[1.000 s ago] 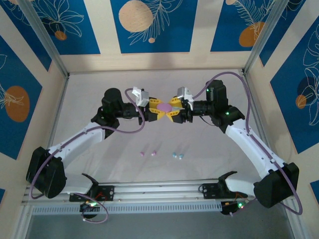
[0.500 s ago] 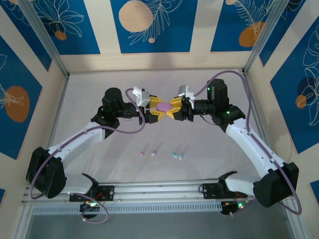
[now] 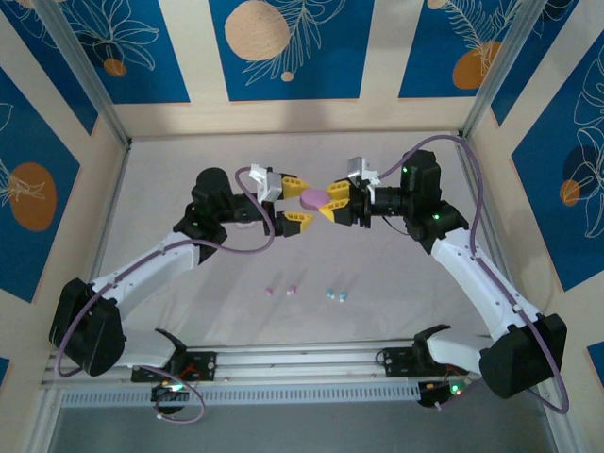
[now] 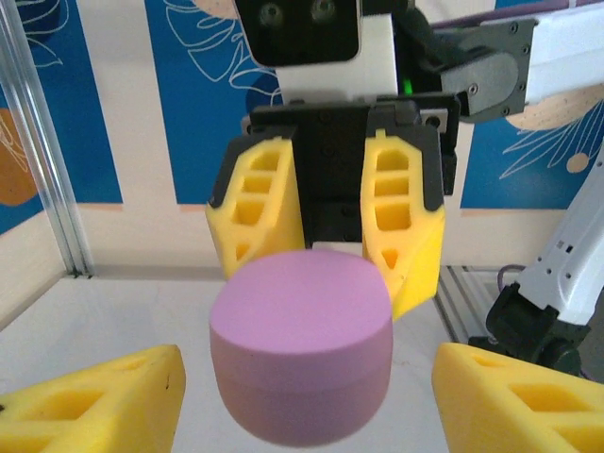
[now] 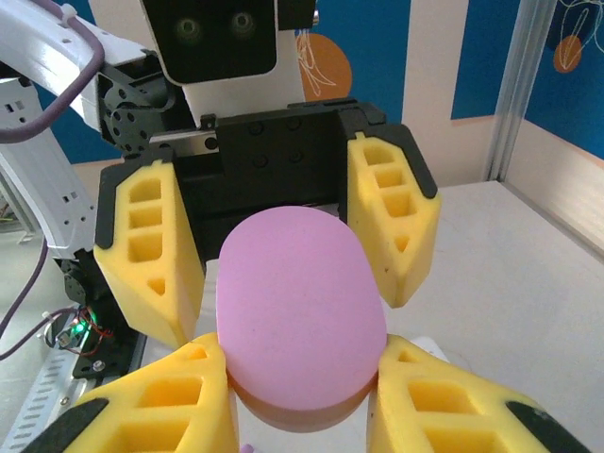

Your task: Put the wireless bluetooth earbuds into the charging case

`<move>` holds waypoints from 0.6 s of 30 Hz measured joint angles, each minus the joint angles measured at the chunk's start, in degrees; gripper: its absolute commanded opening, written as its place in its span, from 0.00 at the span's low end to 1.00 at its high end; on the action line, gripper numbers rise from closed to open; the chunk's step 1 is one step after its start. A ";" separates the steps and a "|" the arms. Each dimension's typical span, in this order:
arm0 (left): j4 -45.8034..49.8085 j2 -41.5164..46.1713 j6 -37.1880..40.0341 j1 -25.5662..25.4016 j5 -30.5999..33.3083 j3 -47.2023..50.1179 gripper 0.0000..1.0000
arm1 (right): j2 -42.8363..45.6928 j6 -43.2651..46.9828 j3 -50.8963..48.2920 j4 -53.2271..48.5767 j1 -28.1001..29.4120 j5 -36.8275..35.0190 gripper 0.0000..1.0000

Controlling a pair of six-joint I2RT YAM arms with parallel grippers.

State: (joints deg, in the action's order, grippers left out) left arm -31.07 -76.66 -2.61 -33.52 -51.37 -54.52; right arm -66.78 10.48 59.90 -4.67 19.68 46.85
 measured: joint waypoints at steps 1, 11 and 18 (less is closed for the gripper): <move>-0.81 -0.04 -0.50 0.00 0.02 0.00 0.65 | 0.00 -0.11 -0.09 0.20 0.00 0.11 0.24; -2.40 -0.72 -1.79 0.00 0.20 0.00 0.66 | 0.00 -2.40 -0.94 3.19 -0.11 0.17 0.24; -2.40 -0.72 -1.97 0.00 0.44 0.00 0.56 | 0.07 -3.13 -1.20 4.26 -0.22 0.15 0.24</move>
State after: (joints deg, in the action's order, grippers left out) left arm -33.47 -77.38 -4.58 -33.52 -50.94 -54.52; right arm -66.72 7.35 58.70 -0.40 19.46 47.00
